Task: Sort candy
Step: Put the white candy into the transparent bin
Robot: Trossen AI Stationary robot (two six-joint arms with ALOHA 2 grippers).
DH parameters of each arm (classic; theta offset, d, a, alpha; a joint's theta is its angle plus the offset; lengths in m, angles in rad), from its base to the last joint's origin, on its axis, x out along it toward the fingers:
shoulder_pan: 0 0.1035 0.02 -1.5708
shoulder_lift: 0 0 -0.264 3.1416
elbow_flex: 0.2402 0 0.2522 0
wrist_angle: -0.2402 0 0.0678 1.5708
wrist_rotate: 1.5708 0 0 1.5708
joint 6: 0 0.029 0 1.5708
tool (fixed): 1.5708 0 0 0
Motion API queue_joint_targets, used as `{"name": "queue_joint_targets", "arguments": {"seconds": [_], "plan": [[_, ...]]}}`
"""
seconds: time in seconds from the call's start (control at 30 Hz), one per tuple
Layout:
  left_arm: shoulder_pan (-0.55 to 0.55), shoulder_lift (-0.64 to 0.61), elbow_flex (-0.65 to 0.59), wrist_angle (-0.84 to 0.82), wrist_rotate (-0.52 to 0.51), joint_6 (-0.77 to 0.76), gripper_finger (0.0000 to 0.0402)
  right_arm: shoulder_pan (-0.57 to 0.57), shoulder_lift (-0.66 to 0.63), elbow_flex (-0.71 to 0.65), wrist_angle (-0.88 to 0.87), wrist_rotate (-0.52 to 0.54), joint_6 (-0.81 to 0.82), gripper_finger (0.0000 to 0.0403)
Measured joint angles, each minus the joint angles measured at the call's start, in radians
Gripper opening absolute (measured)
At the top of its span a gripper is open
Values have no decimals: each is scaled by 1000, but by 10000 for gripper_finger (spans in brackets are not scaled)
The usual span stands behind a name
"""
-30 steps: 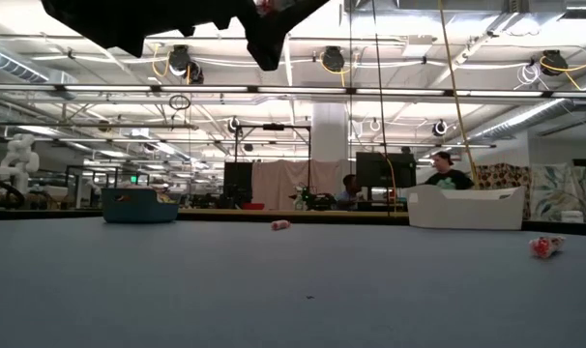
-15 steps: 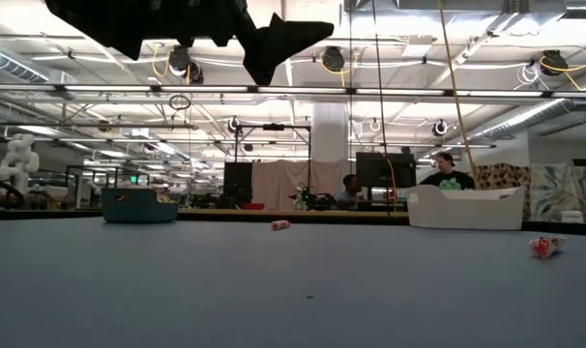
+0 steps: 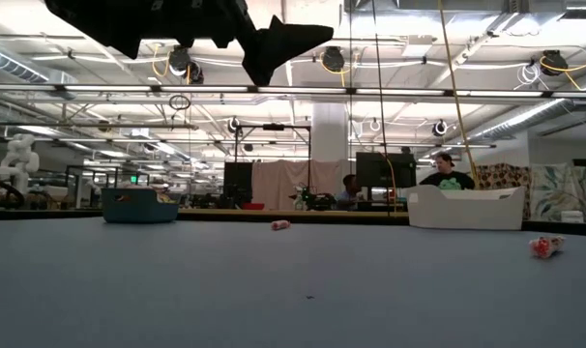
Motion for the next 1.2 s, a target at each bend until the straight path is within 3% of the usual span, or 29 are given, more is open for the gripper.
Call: {"name": "queue_joint_targets", "arguments": {"seconds": [0.1, 0.4, 0.9, 1.2], "plan": [[0, 0, 0, -3, 0, 0, 352, 33, 0, 0, -52, -85, 137, 41], [0, 0, 0, -24, -1, 3, 352, 116, 35, 0, -217, -109, 390, 41], [0, 0, 0, -159, -174, 21, 352, 116, 205, 0, -198, -142, 380, 63], [0, 0, 0, -158, -185, 21, 352, 107, 266, -1, -199, -264, 410, 100]]}}
